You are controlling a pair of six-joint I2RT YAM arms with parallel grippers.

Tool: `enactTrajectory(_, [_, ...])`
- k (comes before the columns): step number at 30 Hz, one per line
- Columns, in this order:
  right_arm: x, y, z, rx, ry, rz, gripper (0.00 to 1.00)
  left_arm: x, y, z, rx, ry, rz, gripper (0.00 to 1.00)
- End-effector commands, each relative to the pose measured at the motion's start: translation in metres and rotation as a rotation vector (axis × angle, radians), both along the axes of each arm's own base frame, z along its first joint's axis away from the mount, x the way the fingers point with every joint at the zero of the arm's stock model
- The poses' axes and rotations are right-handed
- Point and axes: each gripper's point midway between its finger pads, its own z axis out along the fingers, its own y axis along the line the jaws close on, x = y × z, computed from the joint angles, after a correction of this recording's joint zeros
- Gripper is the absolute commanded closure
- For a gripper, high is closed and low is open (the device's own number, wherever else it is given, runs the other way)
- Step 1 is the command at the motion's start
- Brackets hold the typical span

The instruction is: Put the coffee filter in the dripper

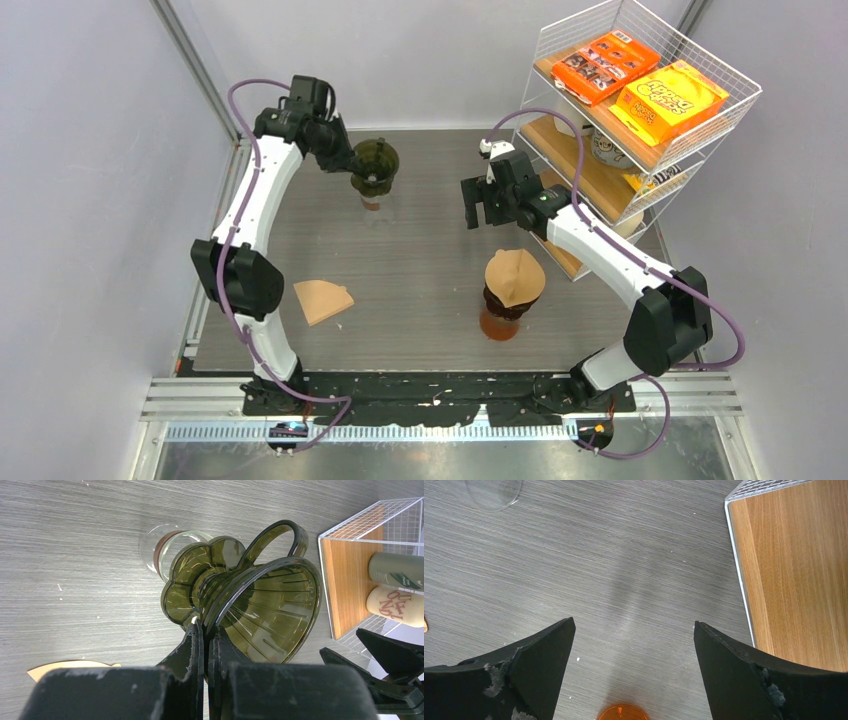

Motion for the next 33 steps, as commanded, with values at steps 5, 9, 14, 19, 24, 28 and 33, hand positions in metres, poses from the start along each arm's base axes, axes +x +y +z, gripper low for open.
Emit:
enactTrajectory(5, [0.009, -0.003, 0.009, -0.012, -0.034, -0.014, 0.05, 0.018, -0.003, -0.008, -0.046, 0.003, -0.008, 0.97])
enactTrajectory(9, [0.009, -0.003, 0.008, -0.012, -0.031, -0.016, 0.05, 0.022, -0.002, -0.012, -0.044, 0.006, -0.003, 0.97])
enactTrajectory(14, [0.009, -0.004, 0.008, -0.015, -0.034, -0.02, 0.05, 0.025, 0.002, -0.016, -0.043, 0.014, 0.01, 0.96])
enactTrajectory(19, [0.01, -0.004, 0.007, -0.017, -0.032, -0.02, 0.04, 0.026, 0.002, -0.017, -0.044, 0.013, 0.007, 0.92])
enactTrajectory(24, [0.01, -0.004, 0.007, -0.018, -0.032, -0.022, 0.05, 0.027, 0.003, -0.019, -0.044, 0.018, 0.0, 0.77])
enactTrajectory(28, [0.011, -0.004, 0.007, -0.02, -0.033, -0.024, 0.05, 0.028, 0.002, -0.021, -0.048, 0.02, -0.001, 0.73])
enactTrajectory(33, [0.011, -0.005, 0.008, -0.019, -0.034, -0.027, 0.05, 0.028, 0.002, -0.02, -0.047, 0.016, -0.008, 0.67])
